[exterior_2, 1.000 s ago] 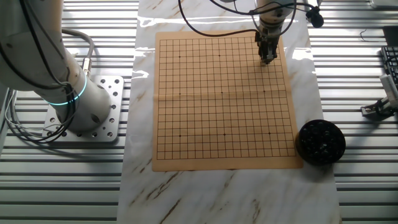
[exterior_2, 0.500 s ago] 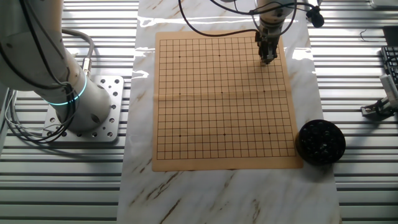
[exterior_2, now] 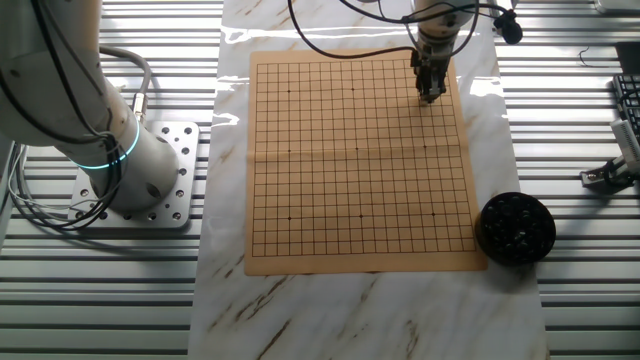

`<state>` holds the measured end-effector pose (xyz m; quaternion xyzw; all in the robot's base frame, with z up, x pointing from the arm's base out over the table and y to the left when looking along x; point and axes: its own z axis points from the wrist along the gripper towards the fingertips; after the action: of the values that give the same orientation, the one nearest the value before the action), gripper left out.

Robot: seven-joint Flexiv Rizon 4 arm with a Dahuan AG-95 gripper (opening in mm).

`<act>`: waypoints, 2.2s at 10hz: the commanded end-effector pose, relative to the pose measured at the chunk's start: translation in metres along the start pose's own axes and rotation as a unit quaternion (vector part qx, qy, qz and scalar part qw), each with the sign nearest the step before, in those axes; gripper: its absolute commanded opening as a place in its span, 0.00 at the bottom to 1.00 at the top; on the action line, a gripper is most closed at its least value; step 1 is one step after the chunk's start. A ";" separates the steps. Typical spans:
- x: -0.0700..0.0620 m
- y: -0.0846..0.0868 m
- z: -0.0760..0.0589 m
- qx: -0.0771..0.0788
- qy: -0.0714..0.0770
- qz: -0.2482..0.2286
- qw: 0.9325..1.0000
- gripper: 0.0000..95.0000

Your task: Play the first move as black on the 3-4 point in the upper right corner of the Go board

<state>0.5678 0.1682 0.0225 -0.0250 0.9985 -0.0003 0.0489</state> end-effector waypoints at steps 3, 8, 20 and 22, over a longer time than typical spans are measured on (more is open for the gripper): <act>0.000 0.000 0.000 0.000 0.002 -0.001 1.000 0.20; 0.000 0.000 0.000 -0.001 -0.001 0.001 1.000 0.20; 0.000 0.000 0.000 -0.006 0.005 -0.017 1.000 0.20; 0.000 0.000 0.000 -0.007 0.005 -0.016 1.000 0.20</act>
<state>0.5678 0.1681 0.0225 -0.0418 0.9982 0.0052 0.0437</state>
